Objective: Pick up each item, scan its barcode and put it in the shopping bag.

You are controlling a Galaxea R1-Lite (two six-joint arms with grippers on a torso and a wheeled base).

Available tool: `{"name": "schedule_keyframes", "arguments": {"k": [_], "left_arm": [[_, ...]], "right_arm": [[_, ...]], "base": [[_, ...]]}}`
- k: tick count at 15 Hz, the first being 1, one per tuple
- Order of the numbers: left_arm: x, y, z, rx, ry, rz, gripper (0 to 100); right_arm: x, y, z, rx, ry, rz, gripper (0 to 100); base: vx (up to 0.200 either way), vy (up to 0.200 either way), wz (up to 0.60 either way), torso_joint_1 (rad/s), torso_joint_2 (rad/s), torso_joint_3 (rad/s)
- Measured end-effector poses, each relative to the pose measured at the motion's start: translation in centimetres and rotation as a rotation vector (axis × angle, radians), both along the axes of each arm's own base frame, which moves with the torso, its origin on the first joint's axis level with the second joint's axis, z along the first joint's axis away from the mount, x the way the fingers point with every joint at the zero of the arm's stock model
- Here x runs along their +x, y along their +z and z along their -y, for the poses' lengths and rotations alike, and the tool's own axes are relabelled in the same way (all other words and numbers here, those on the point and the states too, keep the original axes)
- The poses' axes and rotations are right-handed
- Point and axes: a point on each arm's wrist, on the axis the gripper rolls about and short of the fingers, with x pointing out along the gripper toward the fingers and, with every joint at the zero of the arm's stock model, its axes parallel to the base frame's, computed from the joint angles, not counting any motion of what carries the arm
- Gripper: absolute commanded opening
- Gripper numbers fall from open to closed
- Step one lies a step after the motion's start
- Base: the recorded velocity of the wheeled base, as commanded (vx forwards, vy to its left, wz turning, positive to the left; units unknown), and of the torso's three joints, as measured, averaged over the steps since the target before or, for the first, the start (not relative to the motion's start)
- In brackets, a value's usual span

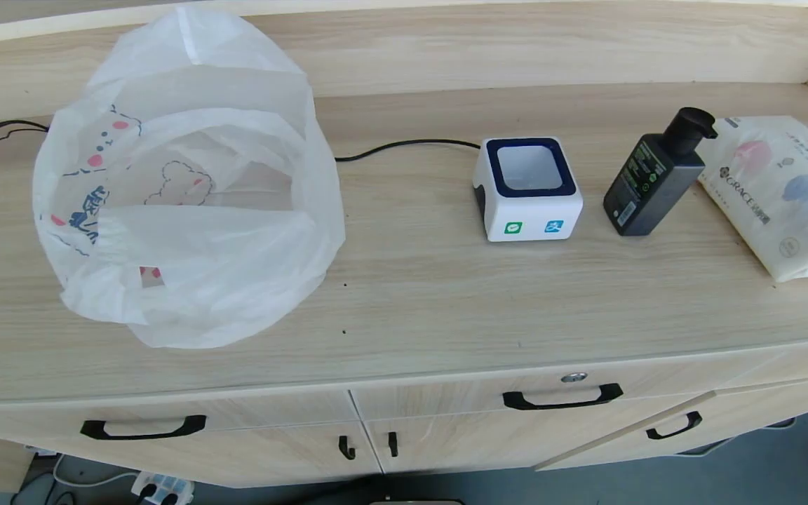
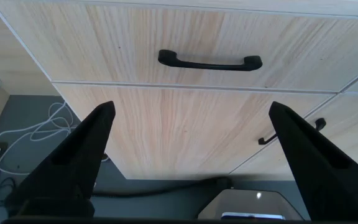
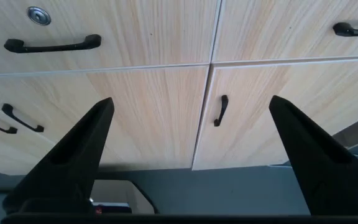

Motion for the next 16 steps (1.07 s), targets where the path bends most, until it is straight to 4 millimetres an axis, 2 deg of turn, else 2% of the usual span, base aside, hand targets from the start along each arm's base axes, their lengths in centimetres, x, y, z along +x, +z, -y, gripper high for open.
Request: {"name": "schedule_keyframes", "arguments": {"k": [3,4,5,6,8,10,12,14,16], "left_arm": [[0.0,0.0,0.0,0.0,0.0,0.0,100],[0.0,0.0,0.0,0.001,0.0,0.0,100],[0.0,0.0,0.0,0.001,0.0,0.0,100],[0.0,0.0,0.0,0.001,0.0,0.0,100],[0.0,0.0,0.0,0.001,0.0,0.0,100],[0.0,0.0,0.0,0.001,0.0,0.0,100],[0.0,0.0,0.0,0.001,0.0,0.0,100],[0.0,0.0,0.0,0.001,0.0,0.0,100],[0.0,0.0,0.0,0.001,0.0,0.0,100]], "right_arm": [[-0.1,0.3,-0.1,-0.016,0.025,0.012,100],[-0.3,1.4,-0.1,-0.018,0.049,0.041,100],[-0.5,2.9,-0.1,-0.018,0.068,0.063,100],[-0.6,5.2,-0.2,-0.015,0.086,0.091,100],[0.3,10.9,-0.2,0.003,0.111,0.135,100],[3.2,17.3,-0.3,0.001,0.126,0.245,100],[8.1,22.0,-0.4,-0.007,0.137,0.385,100],[13.2,24.3,-0.6,-0.002,0.163,0.486,100],[17.7,25.0,-1.1,0.019,0.217,0.56,100]], "base": [[0.0,0.0,0.0,0.0,0.0,0.0],[0.0,0.0,0.0,0.0,0.0,0.0],[0.0,0.0,0.0,0.0,0.0,0.0],[0.0,0.0,0.0,0.0,0.0,0.0],[0.0,0.0,0.0,0.0,0.0,0.0],[0.0,0.0,0.0,0.0,0.0,0.0],[0.0,0.0,0.0,0.0,0.0,0.0],[0.0,0.0,0.0,0.0,0.0,0.0],[0.0,0.0,0.0,0.0,0.0,0.0]]}}
